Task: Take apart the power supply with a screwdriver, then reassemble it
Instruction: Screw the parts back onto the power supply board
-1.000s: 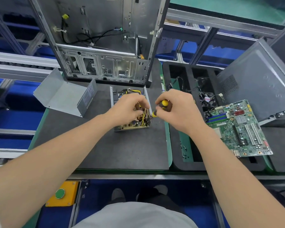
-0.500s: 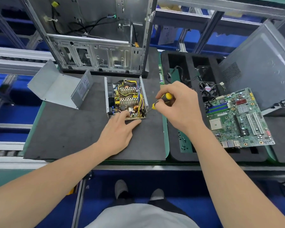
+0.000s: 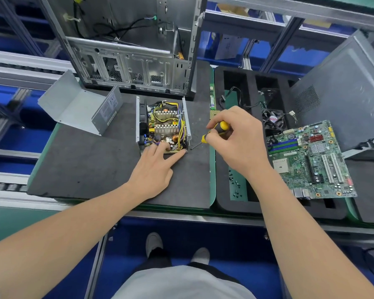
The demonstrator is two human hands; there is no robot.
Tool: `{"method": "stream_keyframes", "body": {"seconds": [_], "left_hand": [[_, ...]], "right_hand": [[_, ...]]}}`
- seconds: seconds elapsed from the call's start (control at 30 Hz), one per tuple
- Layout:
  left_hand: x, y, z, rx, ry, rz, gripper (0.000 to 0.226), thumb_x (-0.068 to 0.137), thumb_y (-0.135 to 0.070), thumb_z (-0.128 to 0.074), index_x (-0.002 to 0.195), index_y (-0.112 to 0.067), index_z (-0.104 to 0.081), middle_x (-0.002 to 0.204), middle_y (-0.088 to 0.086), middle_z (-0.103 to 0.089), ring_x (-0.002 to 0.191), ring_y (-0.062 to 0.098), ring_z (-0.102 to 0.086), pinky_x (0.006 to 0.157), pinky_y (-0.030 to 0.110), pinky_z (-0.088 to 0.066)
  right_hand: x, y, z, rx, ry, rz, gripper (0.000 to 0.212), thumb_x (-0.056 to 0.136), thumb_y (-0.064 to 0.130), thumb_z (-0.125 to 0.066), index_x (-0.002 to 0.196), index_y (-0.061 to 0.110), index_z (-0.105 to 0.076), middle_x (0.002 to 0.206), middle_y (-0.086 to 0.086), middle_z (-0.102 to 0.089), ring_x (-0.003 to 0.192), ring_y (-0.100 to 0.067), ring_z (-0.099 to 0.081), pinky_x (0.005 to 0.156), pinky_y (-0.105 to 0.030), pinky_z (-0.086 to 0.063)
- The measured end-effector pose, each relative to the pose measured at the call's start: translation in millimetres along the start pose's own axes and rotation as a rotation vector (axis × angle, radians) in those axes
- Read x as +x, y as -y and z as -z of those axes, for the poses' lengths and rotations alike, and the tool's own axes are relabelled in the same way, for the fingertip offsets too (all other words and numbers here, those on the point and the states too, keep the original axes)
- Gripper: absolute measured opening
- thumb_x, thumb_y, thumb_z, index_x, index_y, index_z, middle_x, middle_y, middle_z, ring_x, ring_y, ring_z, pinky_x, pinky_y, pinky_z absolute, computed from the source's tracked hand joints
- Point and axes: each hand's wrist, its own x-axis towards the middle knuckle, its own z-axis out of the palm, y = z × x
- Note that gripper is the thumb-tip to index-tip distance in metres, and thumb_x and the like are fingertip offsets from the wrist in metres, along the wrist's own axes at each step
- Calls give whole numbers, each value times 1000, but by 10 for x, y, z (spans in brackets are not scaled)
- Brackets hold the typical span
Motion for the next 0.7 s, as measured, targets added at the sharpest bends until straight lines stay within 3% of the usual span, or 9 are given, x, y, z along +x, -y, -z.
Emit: {"method": "stream_keyframes", "body": {"seconds": [0.27, 0.5, 0.7], "left_hand": [[1, -23, -12, 93, 38, 14, 63, 92, -23, -49, 154, -29, -44, 127, 14, -47, 98, 33, -45, 86, 46, -37], [-30, 7, -63, 75, 42, 21, 61, 91, -26, -40, 152, -29, -46, 132, 14, -46, 102, 35, -45, 87, 47, -36], [-36, 0, -60, 70, 15, 19, 61, 88, -28, -36, 147, -28, -51, 128, 14, -48, 99, 34, -44, 82, 45, -34]], "right_hand": [[40, 34, -16, 15, -6, 26, 11, 79, 6, -72, 85, 15, -74, 86, 4, -62, 76, -13, -60, 68, -21, -50], [60, 140, -125, -1, 96, 71, 9, 84, 11, -70, 89, 16, -74, 77, 6, -66, 73, -14, -61, 72, -39, -56], [156, 128, -240, -110, 216, 118, 10, 86, 11, -70, 94, 15, -75, 80, 2, -68, 71, -15, -60, 76, -37, -54]]}}
